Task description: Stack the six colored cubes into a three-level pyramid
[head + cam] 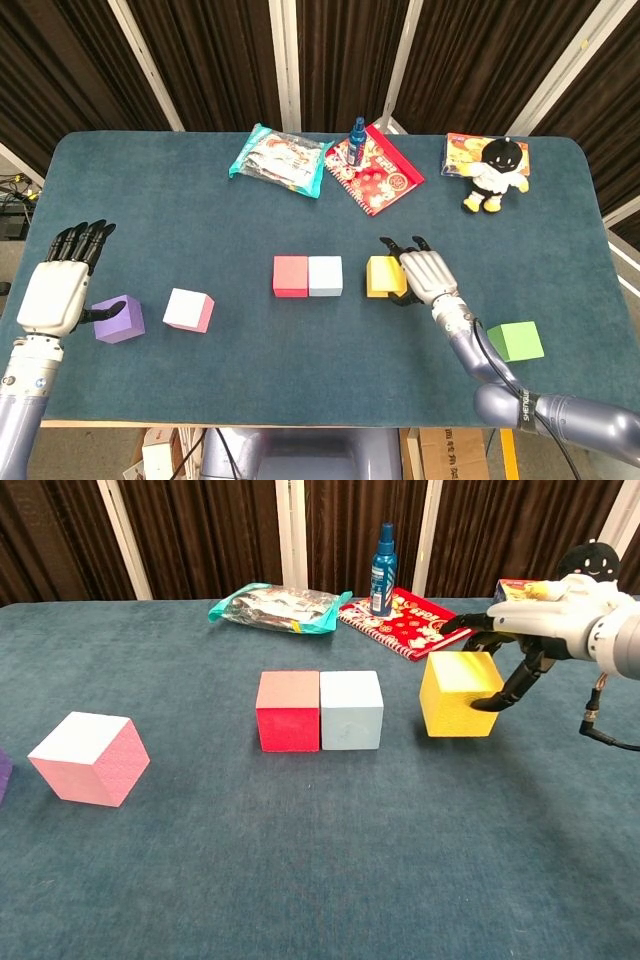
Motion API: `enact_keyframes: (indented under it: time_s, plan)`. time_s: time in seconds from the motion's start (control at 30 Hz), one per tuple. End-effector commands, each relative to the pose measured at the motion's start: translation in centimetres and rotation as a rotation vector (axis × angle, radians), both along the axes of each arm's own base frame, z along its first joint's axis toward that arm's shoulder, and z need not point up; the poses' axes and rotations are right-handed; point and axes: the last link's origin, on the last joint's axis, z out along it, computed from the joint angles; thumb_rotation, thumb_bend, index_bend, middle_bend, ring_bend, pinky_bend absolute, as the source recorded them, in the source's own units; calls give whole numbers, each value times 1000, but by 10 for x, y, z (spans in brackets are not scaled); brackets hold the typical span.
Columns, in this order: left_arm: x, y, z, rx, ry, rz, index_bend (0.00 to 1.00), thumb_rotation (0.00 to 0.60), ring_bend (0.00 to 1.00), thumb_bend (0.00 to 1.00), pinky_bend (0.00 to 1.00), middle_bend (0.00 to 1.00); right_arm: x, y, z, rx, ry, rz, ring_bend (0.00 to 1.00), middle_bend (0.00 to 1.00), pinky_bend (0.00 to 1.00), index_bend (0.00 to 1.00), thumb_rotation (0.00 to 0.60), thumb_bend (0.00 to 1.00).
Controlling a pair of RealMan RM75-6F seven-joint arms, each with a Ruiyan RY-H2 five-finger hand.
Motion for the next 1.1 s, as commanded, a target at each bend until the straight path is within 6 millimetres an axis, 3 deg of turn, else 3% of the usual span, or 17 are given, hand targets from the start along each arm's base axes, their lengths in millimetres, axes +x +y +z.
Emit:
enact_keyframes:
  time_s: [0.03, 0.67, 1.1]
  plan:
    - [-2, 1, 1, 0, -5, 7, 0, 600, 0, 122, 50, 37, 7, 1, -5, 7, -1, 9, 284, 355, 0, 0, 600, 329]
    - [-8, 5, 4, -7, -27, 30, 0, 600, 0, 122, 51, 36, 32, -7, -26, 17, 28, 40, 284, 355, 0, 0, 600, 328]
    - [-12, 8, 5, -13, -31, 45, 0, 600, 0, 122, 51, 37, 38, -14, -35, 14, 49, 31, 284, 355, 0, 0, 600, 329]
